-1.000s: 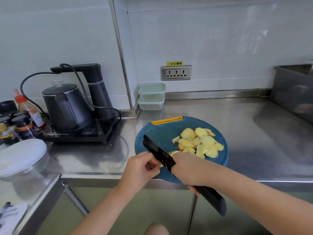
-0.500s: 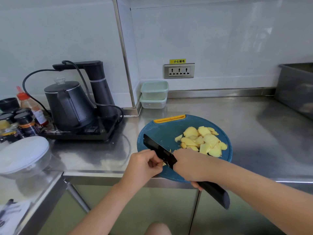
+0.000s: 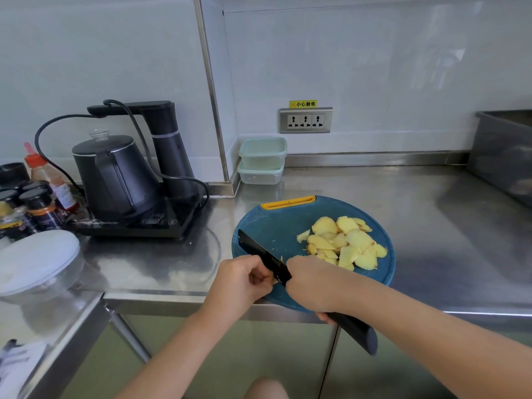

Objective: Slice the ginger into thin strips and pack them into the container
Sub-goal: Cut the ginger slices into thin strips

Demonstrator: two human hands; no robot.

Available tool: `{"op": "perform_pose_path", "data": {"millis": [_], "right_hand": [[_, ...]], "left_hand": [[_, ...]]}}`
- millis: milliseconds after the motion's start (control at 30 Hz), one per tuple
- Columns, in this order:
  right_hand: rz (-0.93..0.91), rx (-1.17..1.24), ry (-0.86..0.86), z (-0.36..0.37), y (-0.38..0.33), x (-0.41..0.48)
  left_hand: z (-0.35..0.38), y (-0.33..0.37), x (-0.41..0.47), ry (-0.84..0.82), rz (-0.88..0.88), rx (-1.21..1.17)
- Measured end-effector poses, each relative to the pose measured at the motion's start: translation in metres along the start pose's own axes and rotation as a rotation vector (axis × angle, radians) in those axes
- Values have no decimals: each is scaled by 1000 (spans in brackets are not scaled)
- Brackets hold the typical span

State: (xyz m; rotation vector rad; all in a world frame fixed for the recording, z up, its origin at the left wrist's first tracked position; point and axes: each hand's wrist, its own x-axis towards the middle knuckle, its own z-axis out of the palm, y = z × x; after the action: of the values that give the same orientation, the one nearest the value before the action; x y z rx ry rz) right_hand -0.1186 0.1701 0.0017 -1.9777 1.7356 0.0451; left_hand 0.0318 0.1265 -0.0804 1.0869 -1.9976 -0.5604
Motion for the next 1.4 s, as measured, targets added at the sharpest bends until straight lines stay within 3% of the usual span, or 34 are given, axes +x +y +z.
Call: {"op": "perform_pose_path", "data": {"millis": [433,733,867,1133,1300,1400], "right_hand": [[6,32,46,2,-18,-8],[10,39,108,10,-11,-2],[28,40,105,15,-5,-1],[108,251,86,18,7,-3],[194,520,-3,14,13,-5],[180,503,-4,13,14,-3]], "left_hand": [[-14,12,-2,-68,-54,101],[8,3,-28,164,6,147],[11,5,-26,194,-21,165],[12,6,-24,226,-20,168],[14,4,-28,246,-14,112],[15,4,-29,250,-10,112]]}}
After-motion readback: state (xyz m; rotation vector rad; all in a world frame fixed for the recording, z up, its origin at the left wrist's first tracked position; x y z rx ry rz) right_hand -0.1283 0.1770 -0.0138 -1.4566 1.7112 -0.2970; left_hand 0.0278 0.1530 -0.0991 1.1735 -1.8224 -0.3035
